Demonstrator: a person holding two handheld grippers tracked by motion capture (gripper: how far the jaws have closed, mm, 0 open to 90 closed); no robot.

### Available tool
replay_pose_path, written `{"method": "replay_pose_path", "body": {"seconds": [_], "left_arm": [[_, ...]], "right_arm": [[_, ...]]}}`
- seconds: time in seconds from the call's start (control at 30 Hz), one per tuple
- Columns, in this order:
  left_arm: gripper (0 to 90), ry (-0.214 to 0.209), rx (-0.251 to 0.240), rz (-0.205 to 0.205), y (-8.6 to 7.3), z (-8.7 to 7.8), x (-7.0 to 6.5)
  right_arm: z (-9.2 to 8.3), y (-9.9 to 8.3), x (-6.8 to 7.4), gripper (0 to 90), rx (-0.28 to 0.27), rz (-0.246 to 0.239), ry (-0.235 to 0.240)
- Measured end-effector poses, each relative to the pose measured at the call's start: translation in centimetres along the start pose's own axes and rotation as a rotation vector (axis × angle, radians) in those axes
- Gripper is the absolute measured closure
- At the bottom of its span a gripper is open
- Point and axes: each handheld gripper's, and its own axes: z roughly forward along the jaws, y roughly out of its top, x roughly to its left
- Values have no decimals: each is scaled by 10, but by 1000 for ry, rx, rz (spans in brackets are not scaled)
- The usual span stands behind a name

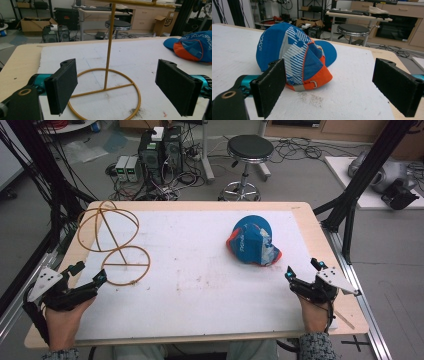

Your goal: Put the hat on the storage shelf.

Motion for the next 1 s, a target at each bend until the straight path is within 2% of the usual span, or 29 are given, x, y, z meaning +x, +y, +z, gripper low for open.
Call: {"method": "replay_pose_path", "body": {"seconds": [0.83, 1.0], "left_arm": [[184, -4, 15, -5, -1, 1, 1], [184, 2, 7, -16, -1, -1, 3]], "right_arm": [[2, 3, 4, 111, -10, 1, 16], [6, 8, 5, 111, -16, 21, 26]]}}
